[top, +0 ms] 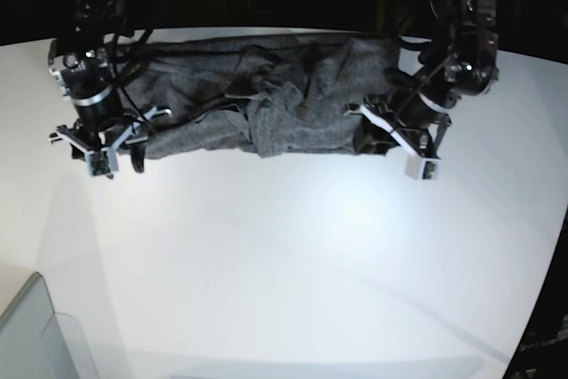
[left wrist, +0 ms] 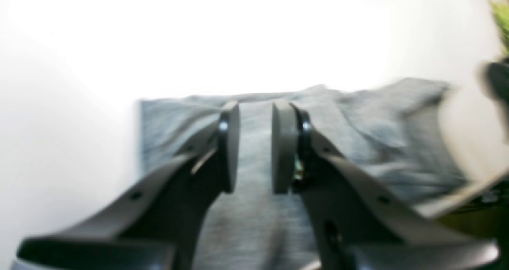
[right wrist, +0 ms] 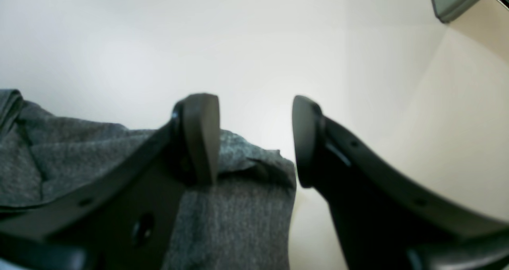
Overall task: Layout the t-shirt on the table in an organized manner, then fold the t-shirt properly
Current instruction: 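Release and regrasp the folded strip's ends with both grippers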
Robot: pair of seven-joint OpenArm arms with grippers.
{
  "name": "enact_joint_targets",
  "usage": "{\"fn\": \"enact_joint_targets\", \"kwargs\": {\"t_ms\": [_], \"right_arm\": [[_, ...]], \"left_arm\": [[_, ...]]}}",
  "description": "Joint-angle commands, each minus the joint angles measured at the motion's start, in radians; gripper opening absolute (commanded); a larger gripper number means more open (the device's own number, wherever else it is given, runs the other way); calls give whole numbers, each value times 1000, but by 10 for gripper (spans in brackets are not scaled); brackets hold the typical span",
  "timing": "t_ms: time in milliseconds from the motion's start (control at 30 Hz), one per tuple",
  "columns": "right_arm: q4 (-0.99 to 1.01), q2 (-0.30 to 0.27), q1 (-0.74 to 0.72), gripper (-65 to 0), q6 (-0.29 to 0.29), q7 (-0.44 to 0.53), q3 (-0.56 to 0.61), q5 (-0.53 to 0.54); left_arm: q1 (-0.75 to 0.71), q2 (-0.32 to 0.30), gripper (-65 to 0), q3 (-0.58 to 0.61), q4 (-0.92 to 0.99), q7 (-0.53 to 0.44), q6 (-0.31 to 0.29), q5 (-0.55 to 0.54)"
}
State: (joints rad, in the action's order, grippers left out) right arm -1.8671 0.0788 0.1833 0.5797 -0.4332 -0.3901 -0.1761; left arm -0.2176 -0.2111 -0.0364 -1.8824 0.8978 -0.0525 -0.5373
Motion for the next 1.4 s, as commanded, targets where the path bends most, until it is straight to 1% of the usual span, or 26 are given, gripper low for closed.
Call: {"fn": "enact_joint_targets", "kwargs": {"t_ms": [0, 67, 133, 200, 233, 333, 433, 533, 633, 700, 767, 833, 1033, 1133, 1233, 1300, 1367], "right_arm": [[-18, 5, -6, -348, 1, 26, 0, 13], [-18, 5, -6, -348, 1, 26, 0, 13], [-18, 5, -6, -348, 1, 26, 0, 13], [-18, 5, -6, -348, 1, 26, 0, 13], [-18, 5, -6, -348, 1, 26, 0, 13], [-18, 5, -8, -348, 1, 26, -2, 13], [-18, 2, -12, -348, 0, 26, -22, 13], [-18, 20, -49, -348, 0, 26, -99, 13], [-18, 43, -86, -348, 0, 26, -185, 13], [-15, 48, -109, -348, 0, 26, -224, 13], [-15, 48, -110, -348, 0, 24, -243, 13], [-15, 48, -106, -348, 0, 24, -244, 13], [-18, 49, -74, -341, 1, 24, -244, 13], [-16, 68, -63, -282, 1, 24, -246, 13], [-16, 78, -28, -208, 1, 24, -244, 13], [-13, 78, -12, -175, 1, 24, -240, 14], [-12, 78, 8, -167, 1, 24, -240, 14]], "left_arm": [[24, 5, -510, 13, -1, 11, -5, 19], [37, 28, -510, 56, 39, 48, -5, 131], [37, 46, -510, 105, 60, 56, -7, 228], [33, 60, -510, 169, 51, 56, -16, 302], [33, 60, -510, 209, 43, 59, -16, 322], [40, 46, -510, 341, 47, 67, -17, 309], [70, 17, -510, 484, 51, 67, -17, 296], [100, -29, -510, 623, 40, 67, -19, 254], [125, -67, -510, 695, 13, 56, -19, 176], [137, -81, -510, 692, -4, 56, -19, 124], [140, -96, -510, 683, -26, 56, -16, 96], [137, -112, -510, 642, -41, 56, -16, 87], [99, -118, -510, 478, -82, 56, -17, 87], [80, -110, -508, 359, -75, 56, -17, 87], [86, -109, -508, 289, -13, 54, -17, 87], [91, -109, -508, 261, 45, 48, -17, 89], [103, -109, -508, 258, 97, -4, -17, 93]]}}
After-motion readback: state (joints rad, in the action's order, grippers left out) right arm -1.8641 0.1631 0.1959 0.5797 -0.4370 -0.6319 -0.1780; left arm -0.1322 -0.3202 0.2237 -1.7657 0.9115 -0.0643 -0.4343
